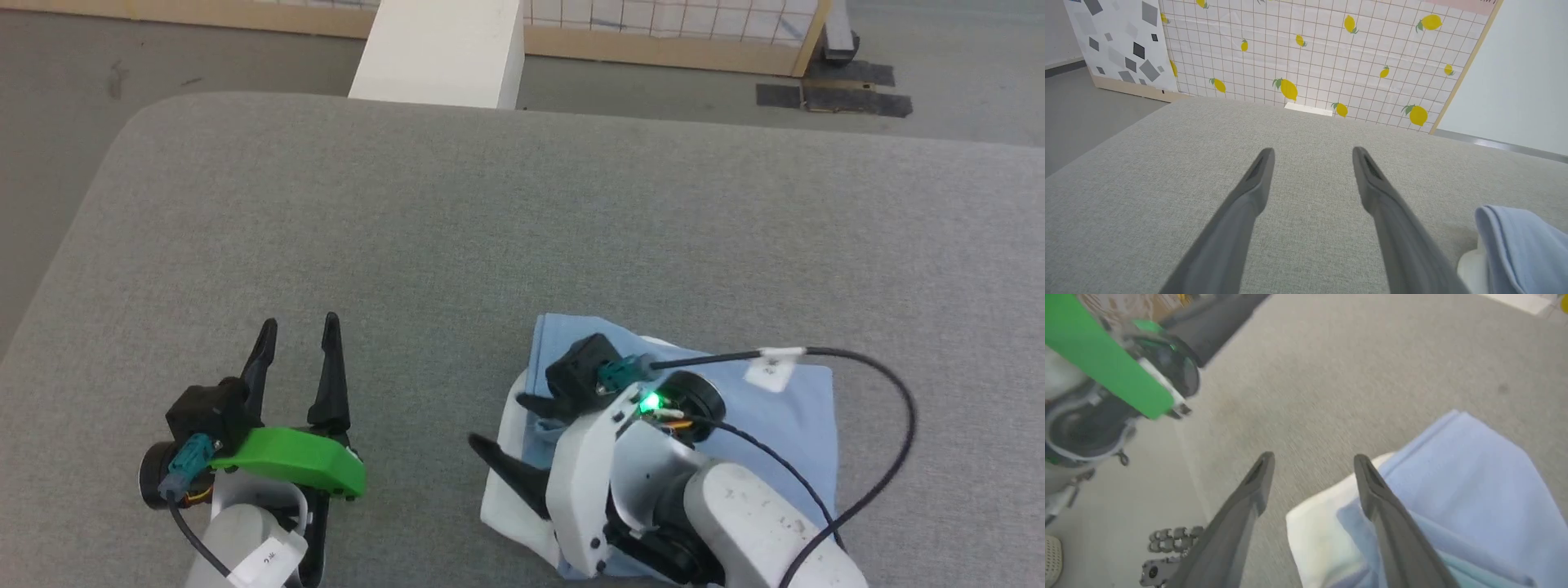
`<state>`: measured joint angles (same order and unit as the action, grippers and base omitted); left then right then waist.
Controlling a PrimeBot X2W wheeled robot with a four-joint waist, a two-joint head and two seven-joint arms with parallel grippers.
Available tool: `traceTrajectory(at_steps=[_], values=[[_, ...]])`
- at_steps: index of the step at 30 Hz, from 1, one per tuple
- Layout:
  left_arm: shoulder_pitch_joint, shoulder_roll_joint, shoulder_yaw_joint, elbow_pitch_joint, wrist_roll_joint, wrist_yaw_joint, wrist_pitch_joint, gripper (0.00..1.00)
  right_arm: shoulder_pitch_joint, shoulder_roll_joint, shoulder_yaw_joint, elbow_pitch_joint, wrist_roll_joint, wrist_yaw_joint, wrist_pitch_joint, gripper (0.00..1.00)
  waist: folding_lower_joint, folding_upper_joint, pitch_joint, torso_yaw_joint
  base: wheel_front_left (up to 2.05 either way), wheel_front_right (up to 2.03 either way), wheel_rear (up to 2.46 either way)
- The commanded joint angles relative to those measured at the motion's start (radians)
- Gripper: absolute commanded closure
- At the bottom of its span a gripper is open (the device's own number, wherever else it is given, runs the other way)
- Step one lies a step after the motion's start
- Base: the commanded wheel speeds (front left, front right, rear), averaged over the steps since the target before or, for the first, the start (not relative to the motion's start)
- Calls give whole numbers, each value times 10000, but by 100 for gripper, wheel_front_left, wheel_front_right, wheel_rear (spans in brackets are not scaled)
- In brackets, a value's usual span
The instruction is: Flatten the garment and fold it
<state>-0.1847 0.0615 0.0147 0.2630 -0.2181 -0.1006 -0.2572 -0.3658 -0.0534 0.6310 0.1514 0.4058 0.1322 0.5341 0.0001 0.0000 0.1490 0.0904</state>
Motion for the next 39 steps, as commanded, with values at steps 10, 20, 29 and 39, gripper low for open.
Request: traceTrajectory(at_steps=[10, 20, 29, 39], values=[[238, -57, 254, -86, 186, -68, -45, 0, 1686, 30, -3097, -2961, 37, -15, -3397, 0, -1, 0, -520, -709, 0, 0, 0], [311, -71, 262, -215, 240, -110, -45, 0, 3787, 31, -6695, -2288, -479, -15, -4740, 0, -1, 0, -625, -946, 0, 0, 0], [331, -87, 108, -151, 240, -156, -45, 0, 4049, 31, -6992, 45, 964, -15, -2703, 0, -1, 0, -676, -808, 0, 0, 0], [350, -98, 79, -93, 188, -179, -45, 0, 3019, 31, -6343, 2413, 2456, -15, -1496, 2, -1, 0, -615, -590, 0, 0, 0]])
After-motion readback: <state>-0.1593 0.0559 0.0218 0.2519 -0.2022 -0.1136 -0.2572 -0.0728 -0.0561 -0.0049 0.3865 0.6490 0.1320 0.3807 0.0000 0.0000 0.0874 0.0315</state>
